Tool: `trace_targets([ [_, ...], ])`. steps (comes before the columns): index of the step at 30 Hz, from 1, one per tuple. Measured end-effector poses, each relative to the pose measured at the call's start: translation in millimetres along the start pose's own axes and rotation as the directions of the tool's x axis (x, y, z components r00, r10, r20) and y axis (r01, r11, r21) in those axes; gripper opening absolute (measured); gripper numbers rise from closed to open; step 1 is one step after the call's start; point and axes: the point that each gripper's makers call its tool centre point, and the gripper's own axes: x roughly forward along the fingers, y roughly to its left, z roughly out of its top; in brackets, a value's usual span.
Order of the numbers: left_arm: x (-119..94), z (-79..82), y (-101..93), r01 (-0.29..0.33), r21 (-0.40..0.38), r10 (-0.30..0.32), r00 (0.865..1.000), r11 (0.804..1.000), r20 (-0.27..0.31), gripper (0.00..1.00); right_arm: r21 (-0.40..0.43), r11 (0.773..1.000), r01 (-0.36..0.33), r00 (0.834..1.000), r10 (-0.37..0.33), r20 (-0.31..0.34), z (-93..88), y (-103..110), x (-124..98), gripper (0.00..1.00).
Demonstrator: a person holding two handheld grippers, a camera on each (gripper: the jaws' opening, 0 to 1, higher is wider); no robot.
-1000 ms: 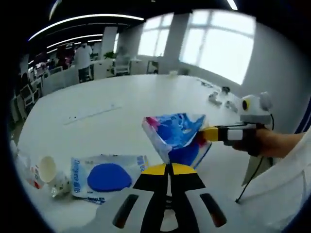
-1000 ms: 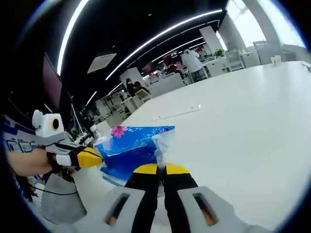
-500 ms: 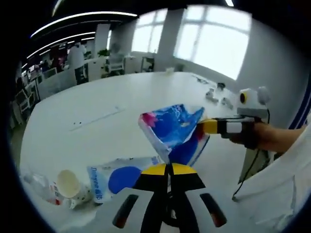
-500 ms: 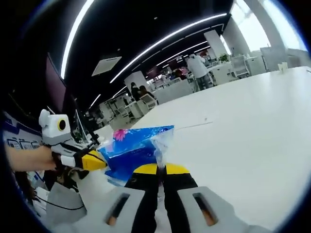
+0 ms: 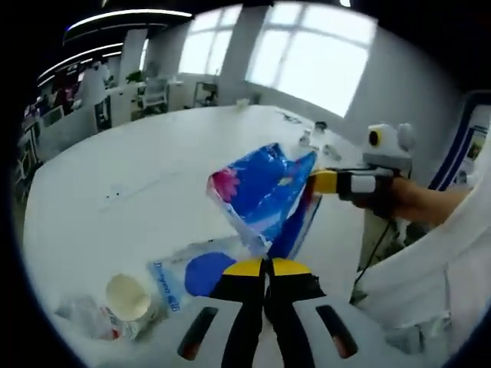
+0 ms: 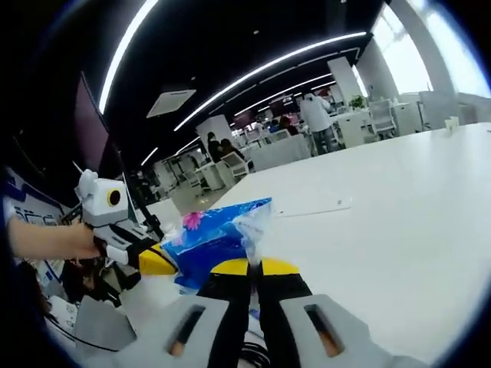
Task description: Arrange the tabletop items into an orderly group along one side of the table until the central work area is clear of visible clutter.
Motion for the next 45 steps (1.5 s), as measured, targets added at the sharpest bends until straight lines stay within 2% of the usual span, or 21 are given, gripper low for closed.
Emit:
trace_targets([
  [4,-9,6.9,3.3,0.049,0.067,-0.049,0.999,0.997,0.007,0.00,-0.005,1.000,0.006,1.000,-0.006,0.015,6.3,6,1,0.00],
  [9,-24,9.6,12.2,0.071,0.140,-0.067,0.997,0.988,-0.034,0.00,-0.019,1.000,0.001,1.000,0.000,0.019,6.3,26,4,0.00],
  [12,-24,12.1,14.6,0.058,0.112,-0.055,0.998,0.992,-0.023,0.00,-0.021,1.000,0.011,0.999,-0.011,0.037,10.1,31,5,0.00],
  [18,0,4.3,-2.2,0.030,0.122,-0.024,0.999,0.992,-0.045,0.00,-0.034,0.998,0.049,0.999,-0.048,0.020,12.1,7,4,0.00],
  [20,9,0.9,-9.7,0.047,0.116,-0.041,0.998,0.992,-0.053,0.00,-0.028,0.998,0.061,0.998,-0.061,0.015,11.9,2,-1,0.00],
  [24,19,-7.8,-16.9,0.078,0.037,-0.075,0.995,0.996,-0.062,0.00,-0.016,0.998,0.067,0.998,-0.067,0.003,12.7,-4,-4,0.00],
  [27,20,-8.7,-20.7,0.100,0.020,-0.098,0.993,0.995,-0.067,0.00,-0.024,0.998,0.054,0.999,-0.054,0.009,16.4,2,-4,0.00],
  [29,19,-3.8,-19.0,0.116,0.023,-0.115,0.992,0.993,-0.055,0.00,-0.040,0.998,0.054,0.998,-0.054,0.012,20.2,5,-3,0.00],
  [32,13,2.7,-16.3,0.129,-0.056,-0.130,0.991,0.990,-0.023,0.00,-0.019,0.999,0.043,0.999,-0.043,0.034,29.5,12,-1,0.00],
  [35,6,2.1,-11.8,0.115,-0.037,-0.116,0.993,0.993,-0.031,0.00,-0.054,0.998,0.029,0.999,-0.028,0.018,29.8,19,5,0.00],
  [37,3,-0.5,-11.8,0.111,-0.009,-0.112,0.993,0.994,-0.046,0.00,-0.038,0.999,0.014,1.000,-0.013,0.018,28.4,25,10,0.00],
  [42,4,-6.3,-17.6,0.148,-0.034,-0.150,0.987,0.988,-0.064,0.00,-0.039,0.999,-0.005,1.000,0.005,0.002,28.4,35,17,0.00],
  [45,4,-5.9,-21.9,0.166,-0.030,-0.167,0.985,0.986,-0.051,0.00,-0.062,0.998,-0.020,1.000,0.020,-0.003,31.6,41,21,0.00],
])
